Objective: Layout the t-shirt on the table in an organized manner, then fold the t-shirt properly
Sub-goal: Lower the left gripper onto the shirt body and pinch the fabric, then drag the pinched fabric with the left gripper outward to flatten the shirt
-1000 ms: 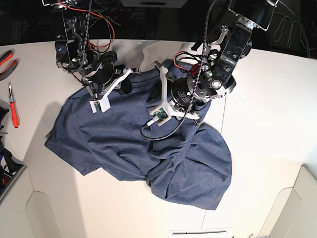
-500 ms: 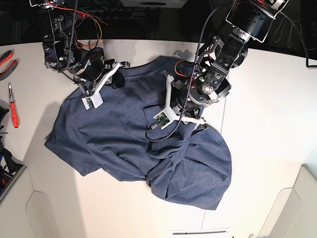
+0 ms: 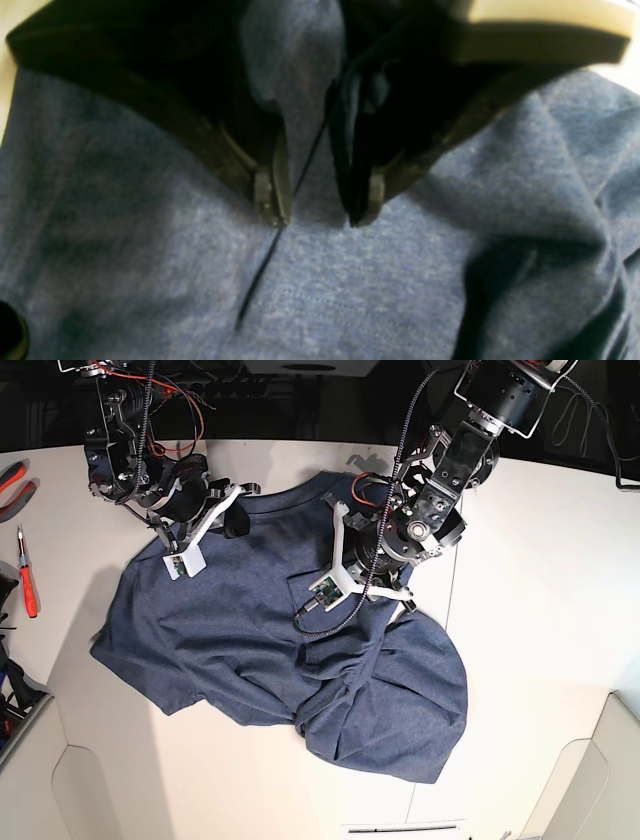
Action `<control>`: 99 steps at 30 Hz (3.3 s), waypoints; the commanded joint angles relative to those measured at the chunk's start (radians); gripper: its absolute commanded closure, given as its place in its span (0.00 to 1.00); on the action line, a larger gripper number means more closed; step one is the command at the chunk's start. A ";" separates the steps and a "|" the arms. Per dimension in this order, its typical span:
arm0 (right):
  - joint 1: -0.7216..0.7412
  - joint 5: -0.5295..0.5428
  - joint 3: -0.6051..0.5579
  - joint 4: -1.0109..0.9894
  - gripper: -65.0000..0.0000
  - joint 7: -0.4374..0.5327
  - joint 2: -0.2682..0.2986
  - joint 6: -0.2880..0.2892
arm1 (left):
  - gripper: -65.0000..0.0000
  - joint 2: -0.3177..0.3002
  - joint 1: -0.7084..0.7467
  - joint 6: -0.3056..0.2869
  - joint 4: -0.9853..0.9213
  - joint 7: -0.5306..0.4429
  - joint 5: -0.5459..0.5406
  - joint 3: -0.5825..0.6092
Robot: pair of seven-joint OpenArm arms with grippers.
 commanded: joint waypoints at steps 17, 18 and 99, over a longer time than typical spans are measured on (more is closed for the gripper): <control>-0.026 -0.115 0.003 -0.019 1.00 -0.121 0.024 -0.068 | 0.64 0.003 -0.011 0.084 0.007 -0.032 -0.016 0.000; -0.026 -0.115 0.003 -0.019 1.00 -0.121 0.024 -0.068 | 0.64 0.002 -0.011 0.100 0.007 -0.032 -0.013 0.000; -0.026 -0.116 0.003 -0.019 1.00 -0.113 0.024 -0.068 | 0.51 0.013 -0.013 0.200 0.036 -0.059 0.134 0.034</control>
